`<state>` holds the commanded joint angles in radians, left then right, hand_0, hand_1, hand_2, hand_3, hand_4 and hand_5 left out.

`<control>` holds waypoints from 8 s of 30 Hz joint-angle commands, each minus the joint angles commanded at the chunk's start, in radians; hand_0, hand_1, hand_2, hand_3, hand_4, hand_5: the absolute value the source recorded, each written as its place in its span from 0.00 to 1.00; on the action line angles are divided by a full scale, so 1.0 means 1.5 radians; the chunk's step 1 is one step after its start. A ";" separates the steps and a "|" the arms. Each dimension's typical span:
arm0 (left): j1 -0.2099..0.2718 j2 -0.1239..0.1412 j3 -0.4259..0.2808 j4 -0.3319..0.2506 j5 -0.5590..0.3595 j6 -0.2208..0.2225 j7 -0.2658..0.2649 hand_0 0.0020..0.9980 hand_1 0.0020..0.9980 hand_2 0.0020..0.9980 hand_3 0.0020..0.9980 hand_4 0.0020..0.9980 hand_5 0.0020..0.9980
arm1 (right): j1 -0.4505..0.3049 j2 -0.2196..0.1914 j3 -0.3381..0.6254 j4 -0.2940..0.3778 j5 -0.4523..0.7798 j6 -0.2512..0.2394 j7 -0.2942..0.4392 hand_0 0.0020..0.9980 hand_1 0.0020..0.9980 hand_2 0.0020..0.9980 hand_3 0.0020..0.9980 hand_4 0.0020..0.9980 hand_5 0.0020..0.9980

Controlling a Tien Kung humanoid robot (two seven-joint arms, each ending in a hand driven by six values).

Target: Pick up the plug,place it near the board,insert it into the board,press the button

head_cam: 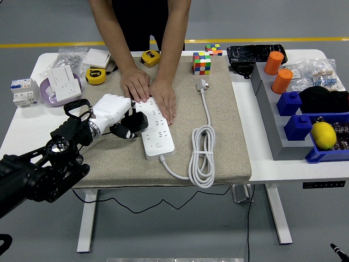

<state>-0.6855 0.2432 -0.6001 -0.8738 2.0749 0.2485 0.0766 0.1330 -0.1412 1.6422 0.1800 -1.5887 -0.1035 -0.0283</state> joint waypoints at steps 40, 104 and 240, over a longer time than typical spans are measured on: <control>0.020 0.040 -0.063 -0.079 0.010 -0.120 0.044 0.89 0.96 0.91 0.91 1.00 0.40 | 0.004 0.000 0.011 0.000 0.011 0.000 0.008 1.00 0.84 0.75 0.79 1.00 0.85; 0.296 -0.025 -0.264 -0.332 -0.529 -0.098 0.057 1.00 0.99 0.93 0.93 1.00 1.00 | -0.002 0.003 0.021 0.000 0.007 -0.002 0.009 1.00 0.84 0.76 0.79 1.00 0.83; 0.113 0.038 -0.130 -0.371 -0.289 -0.209 0.236 0.99 0.90 0.83 0.82 1.00 1.00 | 0.015 -0.024 0.034 0.000 0.002 -0.007 -0.001 1.00 0.83 0.75 0.79 1.00 0.85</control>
<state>-0.5157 0.3002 -0.7948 -1.4305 1.6413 -0.0655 0.4312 0.1552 -0.1774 1.6937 0.1800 -1.5862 -0.1144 -0.0294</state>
